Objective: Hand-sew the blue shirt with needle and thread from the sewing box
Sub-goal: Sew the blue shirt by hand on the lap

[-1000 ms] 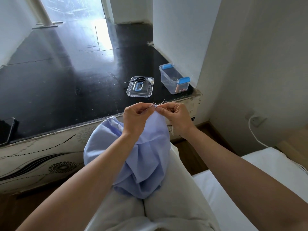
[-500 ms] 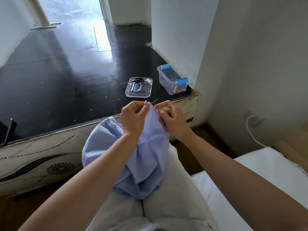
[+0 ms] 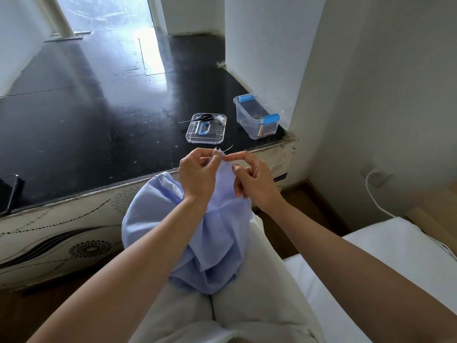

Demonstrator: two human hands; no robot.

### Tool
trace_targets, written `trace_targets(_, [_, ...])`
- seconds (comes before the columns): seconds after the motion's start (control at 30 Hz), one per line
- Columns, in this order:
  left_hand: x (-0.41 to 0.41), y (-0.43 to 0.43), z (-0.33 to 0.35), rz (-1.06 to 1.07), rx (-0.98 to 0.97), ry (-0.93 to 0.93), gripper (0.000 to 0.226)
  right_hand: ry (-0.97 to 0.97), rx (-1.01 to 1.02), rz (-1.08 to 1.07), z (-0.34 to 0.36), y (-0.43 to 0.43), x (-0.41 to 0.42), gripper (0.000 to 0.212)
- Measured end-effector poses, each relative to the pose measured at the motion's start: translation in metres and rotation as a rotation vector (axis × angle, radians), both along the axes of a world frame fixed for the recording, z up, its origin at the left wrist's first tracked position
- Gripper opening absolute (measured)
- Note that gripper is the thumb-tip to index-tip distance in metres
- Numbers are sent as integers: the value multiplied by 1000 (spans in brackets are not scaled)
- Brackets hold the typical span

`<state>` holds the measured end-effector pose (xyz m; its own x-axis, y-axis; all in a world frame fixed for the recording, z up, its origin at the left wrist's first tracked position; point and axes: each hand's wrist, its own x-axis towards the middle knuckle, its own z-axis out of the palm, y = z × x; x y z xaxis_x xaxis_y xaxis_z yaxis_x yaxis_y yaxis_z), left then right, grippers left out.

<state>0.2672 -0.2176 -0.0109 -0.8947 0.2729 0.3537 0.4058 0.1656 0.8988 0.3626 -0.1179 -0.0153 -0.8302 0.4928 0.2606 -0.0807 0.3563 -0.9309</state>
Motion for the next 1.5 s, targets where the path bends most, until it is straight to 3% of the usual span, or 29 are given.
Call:
trace_targets(0.93, [6, -7, 3, -46, -117, 273, 19, -103, -23, 17, 14, 2, 3, 17])
trace_targets(1.23, [10, -3, 2, -67, -70, 193, 24, -93, -49, -11, 12, -6, 0, 8])
trace_targets(1.5, [7, -3, 1, -136, -62, 179, 7, -78, -198, -10, 16, -6, -3, 12])
